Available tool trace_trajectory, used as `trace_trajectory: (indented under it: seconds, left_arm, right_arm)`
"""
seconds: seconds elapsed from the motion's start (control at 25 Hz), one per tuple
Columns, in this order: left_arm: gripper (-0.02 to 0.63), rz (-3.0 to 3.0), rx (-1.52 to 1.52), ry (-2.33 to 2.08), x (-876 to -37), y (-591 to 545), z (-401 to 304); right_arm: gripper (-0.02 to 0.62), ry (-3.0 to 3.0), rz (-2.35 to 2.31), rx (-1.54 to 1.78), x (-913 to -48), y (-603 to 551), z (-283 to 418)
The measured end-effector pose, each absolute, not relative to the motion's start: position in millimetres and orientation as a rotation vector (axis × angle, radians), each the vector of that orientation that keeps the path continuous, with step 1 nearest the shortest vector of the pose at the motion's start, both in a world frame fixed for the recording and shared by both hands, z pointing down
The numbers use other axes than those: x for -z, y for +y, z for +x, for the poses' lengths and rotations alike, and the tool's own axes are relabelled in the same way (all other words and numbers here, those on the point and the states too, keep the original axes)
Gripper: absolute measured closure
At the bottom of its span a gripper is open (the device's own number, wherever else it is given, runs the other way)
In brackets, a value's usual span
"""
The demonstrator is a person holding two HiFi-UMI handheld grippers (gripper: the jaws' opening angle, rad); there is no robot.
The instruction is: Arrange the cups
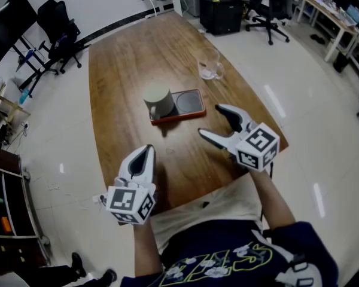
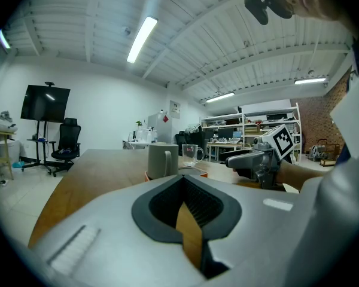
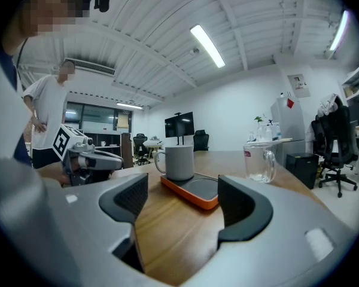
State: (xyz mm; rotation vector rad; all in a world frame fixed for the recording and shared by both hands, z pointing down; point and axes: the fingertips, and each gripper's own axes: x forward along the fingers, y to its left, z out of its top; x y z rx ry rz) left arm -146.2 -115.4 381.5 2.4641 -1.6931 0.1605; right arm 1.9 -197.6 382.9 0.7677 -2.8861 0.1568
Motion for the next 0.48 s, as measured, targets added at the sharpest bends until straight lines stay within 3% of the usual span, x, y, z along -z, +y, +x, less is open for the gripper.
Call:
trace_trajectory:
  seconds: [0.28,0.48]
  left_arm:
    - [0.603,2.475,-0.167,-1.680,-381.6,-115.1,-145.1]
    - [0.603,2.475,-0.162,-1.678,-381.8,-115.6,-144.1]
  right_arm:
    - [0.245,-2.859,0.870,-0.150,-384.3,-233.0,27.8]
    - [0.204,-2.841,0.911,-0.151,-385.7,-268.8,37.9]
